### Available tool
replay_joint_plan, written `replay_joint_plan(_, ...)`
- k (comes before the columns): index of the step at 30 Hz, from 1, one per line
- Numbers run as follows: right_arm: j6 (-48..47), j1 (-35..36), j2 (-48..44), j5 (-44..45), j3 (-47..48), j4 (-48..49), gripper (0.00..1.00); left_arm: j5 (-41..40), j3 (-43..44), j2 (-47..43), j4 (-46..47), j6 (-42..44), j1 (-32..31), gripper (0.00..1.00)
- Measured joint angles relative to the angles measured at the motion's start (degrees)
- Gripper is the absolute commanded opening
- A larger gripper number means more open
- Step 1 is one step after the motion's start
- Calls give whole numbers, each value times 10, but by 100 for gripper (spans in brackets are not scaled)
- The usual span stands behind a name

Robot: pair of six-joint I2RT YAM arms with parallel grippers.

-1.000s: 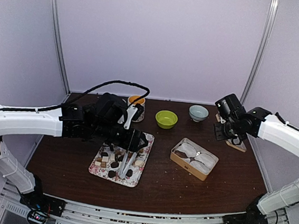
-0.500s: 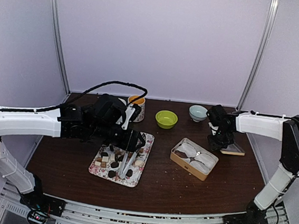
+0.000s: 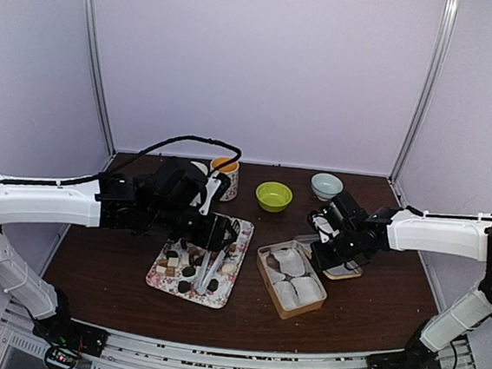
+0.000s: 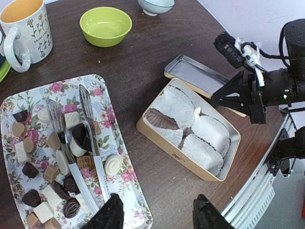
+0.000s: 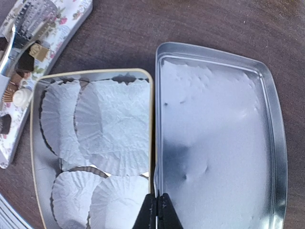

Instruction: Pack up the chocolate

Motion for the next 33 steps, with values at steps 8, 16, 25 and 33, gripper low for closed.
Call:
replay_joint_plan(8, 24, -1, -43, 22, -15, 14, 0, 1, -2, 0, 1, 0, 2, 52)
replay_joint_plan(16, 0, 0, -39, 57, -73, 80, 4, 16, -17, 0, 12, -9, 2, 52)
replay_joint_plan(25, 13, 1, -23, 18, -132, 164, 19, 17, -42, 2, 16, -15, 15, 54)
replay_joint_plan(33, 37, 1, -57, 4, -159, 175, 25, -7, -52, 3, 2, -13, 18, 56)
